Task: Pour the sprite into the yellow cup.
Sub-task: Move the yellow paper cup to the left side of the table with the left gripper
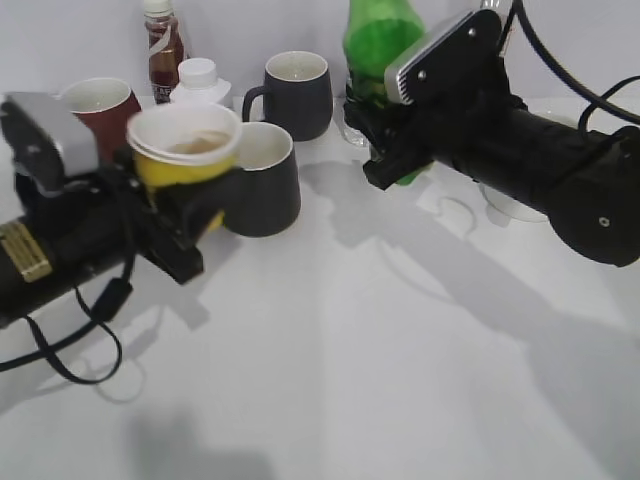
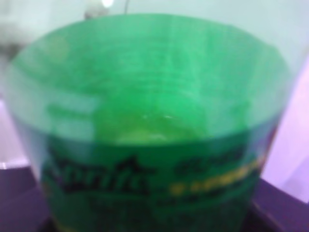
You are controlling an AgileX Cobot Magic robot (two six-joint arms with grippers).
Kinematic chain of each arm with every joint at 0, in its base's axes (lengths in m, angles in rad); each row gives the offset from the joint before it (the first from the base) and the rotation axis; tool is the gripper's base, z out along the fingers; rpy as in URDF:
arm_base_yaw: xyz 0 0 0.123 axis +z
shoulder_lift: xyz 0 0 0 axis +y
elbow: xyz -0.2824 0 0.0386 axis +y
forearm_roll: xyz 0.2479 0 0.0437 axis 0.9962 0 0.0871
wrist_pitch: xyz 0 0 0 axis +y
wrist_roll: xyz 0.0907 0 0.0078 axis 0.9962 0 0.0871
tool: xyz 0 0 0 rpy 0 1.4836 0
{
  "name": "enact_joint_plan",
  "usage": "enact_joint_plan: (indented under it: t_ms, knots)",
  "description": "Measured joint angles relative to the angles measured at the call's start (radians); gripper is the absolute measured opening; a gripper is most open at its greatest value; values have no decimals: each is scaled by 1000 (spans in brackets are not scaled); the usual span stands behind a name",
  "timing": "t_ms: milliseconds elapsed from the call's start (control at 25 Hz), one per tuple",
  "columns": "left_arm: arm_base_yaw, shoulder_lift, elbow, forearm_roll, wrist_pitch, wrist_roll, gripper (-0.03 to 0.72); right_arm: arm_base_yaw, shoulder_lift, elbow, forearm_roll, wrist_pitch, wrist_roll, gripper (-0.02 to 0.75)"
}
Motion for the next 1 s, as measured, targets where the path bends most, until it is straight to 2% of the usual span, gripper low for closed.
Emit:
enact_joint_plan:
  t_ms: [240, 600, 760, 1000]
  knots:
    - [81, -29, 31, -158, -2, 18, 336, 0, 0, 0, 27, -15, 85, 448]
    - [253, -3, 36, -191, -6, 56, 336, 0, 24, 0, 69, -42, 173, 448]
    - [281, 77, 11, -193, -3, 62, 336, 0, 45, 0, 82, -41, 175, 448]
    - [282, 226, -100, -191, -2, 66, 336, 0, 51, 0, 125, -41, 175, 447]
